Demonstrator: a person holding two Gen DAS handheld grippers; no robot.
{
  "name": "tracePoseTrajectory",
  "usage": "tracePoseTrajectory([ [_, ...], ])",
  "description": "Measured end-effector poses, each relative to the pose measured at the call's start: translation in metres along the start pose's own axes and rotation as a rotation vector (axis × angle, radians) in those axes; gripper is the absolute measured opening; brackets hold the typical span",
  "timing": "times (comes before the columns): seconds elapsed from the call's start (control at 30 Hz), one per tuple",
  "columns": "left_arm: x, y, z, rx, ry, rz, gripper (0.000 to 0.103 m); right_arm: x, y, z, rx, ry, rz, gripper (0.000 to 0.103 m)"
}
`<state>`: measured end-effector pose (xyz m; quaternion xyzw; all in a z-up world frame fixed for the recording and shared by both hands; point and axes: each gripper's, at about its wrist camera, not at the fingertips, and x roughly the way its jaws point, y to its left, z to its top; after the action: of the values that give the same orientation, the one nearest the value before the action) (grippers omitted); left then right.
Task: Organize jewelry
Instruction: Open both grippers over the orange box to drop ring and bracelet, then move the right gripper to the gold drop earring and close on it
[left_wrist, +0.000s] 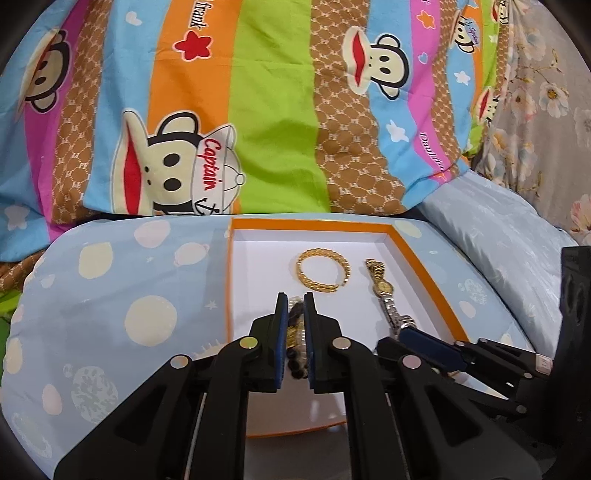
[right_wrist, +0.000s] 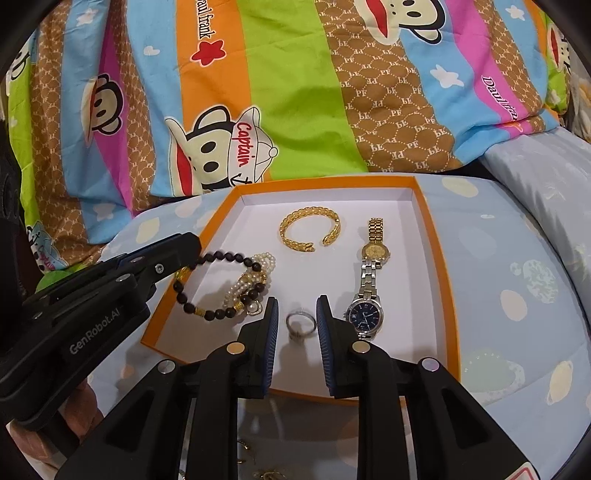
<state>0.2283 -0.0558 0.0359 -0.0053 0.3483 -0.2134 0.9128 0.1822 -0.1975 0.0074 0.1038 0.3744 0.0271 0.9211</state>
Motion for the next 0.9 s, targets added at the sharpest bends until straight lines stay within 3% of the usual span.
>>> tracePoseTrajectory([
  [0.03,-0.001,0.002,0.0,-0.008,-0.006,0.018,0.017,-0.002,-0.001,0.001,0.001,-0.007,-0.001,0.023],
  [0.1,-0.009,0.009,0.003,-0.029,-0.039,0.048,0.045,-0.011,-0.004,0.003,0.011,-0.032,-0.005,0.026],
  [0.13,-0.015,0.012,0.005,-0.04,-0.061,0.06,0.048,-0.017,-0.005,0.004,0.017,-0.046,-0.007,0.028],
  [0.27,-0.046,0.02,0.007,-0.055,-0.127,0.078,0.049,-0.047,-0.014,0.002,0.041,-0.101,-0.021,0.033],
  [0.43,-0.076,0.023,-0.011,-0.077,-0.131,0.07,0.052,-0.084,-0.022,-0.024,0.04,-0.136,-0.074,0.038],
  [0.57,-0.091,0.017,-0.043,-0.048,-0.085,0.07,0.056,-0.104,-0.028,-0.06,0.049,-0.112,-0.118,0.039],
  [0.9,-0.1,0.001,-0.122,-0.047,0.086,0.033,0.057,-0.118,-0.035,-0.136,0.118,-0.003,-0.112,0.039],
])
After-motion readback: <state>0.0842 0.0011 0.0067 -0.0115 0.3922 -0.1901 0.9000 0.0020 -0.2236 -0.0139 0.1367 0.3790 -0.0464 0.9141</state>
